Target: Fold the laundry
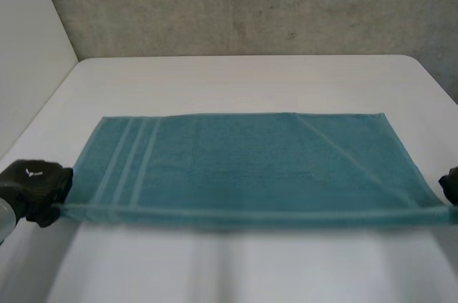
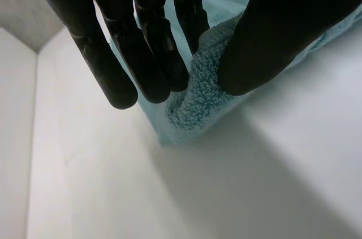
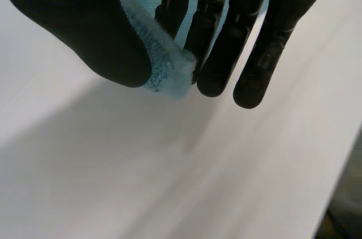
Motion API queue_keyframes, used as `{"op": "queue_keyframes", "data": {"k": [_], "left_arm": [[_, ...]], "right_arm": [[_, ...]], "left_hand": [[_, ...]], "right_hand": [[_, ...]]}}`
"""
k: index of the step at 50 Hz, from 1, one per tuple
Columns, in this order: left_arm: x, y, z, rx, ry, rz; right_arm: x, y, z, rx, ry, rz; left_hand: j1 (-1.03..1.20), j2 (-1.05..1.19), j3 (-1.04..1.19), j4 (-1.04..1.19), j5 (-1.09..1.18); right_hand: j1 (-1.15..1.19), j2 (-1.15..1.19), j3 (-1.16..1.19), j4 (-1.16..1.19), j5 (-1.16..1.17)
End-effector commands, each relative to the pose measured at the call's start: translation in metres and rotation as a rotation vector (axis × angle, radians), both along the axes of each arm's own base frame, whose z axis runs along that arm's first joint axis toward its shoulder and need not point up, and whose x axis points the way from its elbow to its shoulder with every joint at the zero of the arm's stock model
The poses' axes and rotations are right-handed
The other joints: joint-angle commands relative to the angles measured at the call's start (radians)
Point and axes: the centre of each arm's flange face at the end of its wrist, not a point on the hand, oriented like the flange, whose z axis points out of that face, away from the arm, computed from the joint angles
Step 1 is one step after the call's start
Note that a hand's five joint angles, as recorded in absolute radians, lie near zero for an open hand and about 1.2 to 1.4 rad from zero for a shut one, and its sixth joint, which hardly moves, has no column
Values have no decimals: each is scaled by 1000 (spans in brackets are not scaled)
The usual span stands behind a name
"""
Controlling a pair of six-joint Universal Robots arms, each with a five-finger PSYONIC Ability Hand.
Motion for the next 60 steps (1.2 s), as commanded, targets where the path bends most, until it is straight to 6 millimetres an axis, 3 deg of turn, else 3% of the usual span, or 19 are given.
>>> {"op": "queue_keyframes", "data": {"k": [1, 2, 5, 8, 10, 12, 13, 21, 28, 32, 33, 34, 36, 37, 42, 46, 49, 55, 60], "left_arm": [[-20, -49, 1, -157, 31, -81], [-35, -59, 0, -186, 56, -120], [-45, -79, -3, -221, 73, -119], [-46, -102, -8, -255, 67, -79], [-52, -131, -13, -305, 45, -36], [-54, -138, -15, -314, 44, -33], [-63, -155, -19, -345, 40, -30], [-81, -201, -37, -432, 53, -52], [-94, -221, -48, -508, 66, -73], [-103, -221, -55, -521, 74, -95], [-103, -221, -56, -526, 75, -97], [-105, -220, -56, -533, 77, -101], [-107, -217, -57, -535, 77, -108], [-111, -212, -60, -529, 77, -116], [-115, -196, -45, -546, 67, -133], [-112, -179, -33, -538, 62, -131], [-109, -168, -21, -539, 61, -128], [-98, -121, 3, -512, 71, -127], [-91, -89, 6, -473, 92, -122]], "right_arm": [[16, -41, -14, -167, -69, -15], [28, -57, -25, -196, -96, -7], [47, -77, -31, -250, -105, 12], [54, -88, -33, -273, -103, 3], [64, -109, -41, -317, -87, -16], [66, -115, -44, -332, -89, -19], [73, -132, -47, -390, -91, -21], [86, -181, -55, -552, -156, -48], [96, -199, -68, -597, -157, -55], [105, -203, -79, -601, -167, -37], [107, -204, -78, -607, -169, -32], [109, -204, -77, -616, -170, -35], [107, -206, -74, -640, -169, -58], [107, -206, -72, -649, -165, -67], [108, -202, -69, -658, -172, -93], [103, -191, -35, -685, -211, -113], [99, -178, -12, -691, -248, -127], [98, -138, 20, -655, -321, -103], [94, -107, 18, -565, -349, -76]], "left_hand": [[285, 191, 202, 197, 251], [285, 191, 202, 197, 251], [285, 191, 202, 197, 251], [285, 191, 202, 197, 251], [285, 191, 202, 197, 251], [285, 191, 202, 197, 251], [285, 191, 202, 197, 251], [285, 191, 202, 197, 251], [285, 191, 202, 197, 251], [285, 191, 202, 197, 251], [256, 163, 173, 168, 222], [-47, -140, -130, -134, -80], [-485, -578, -568, -573, -519], [-734, -827, -817, -822, -768], [-904, -997, -987, -992, -937], [-904, -997, -987, -992, -937], [-904, -997, -987, -992, -937], [-907, -1000, -990, -995, -940], [-913, -1006, -996, -1001, -946]], "right_hand": [[417, 215, 212, 203, 237], [417, 215, 212, 203, 237], [417, 215, 212, 203, 237], [417, 215, 212, 203, 237], [417, 215, 212, 203, 237], [417, 215, 212, 203, 237], [417, 215, 212, 203, 237], [417, 215, 212, 203, 237], [417, 215, 212, 203, 237], [417, 215, 212, 203, 237], [119, -84, -86, -95, -61], [-311, -514, -516, -525, -492], [-762, -965, -967, -976, -942], [-804, -1007, -1010, -1019, -985], [-804, -1007, -1010, -1019, -985], [-804, -1007, -1010, -1019, -985], [-804, -1007, -1010, -1019, -985], [-804, -1007, -1010, -1019, -985], [-804, -1007, -1010, -1019, -985]]}}
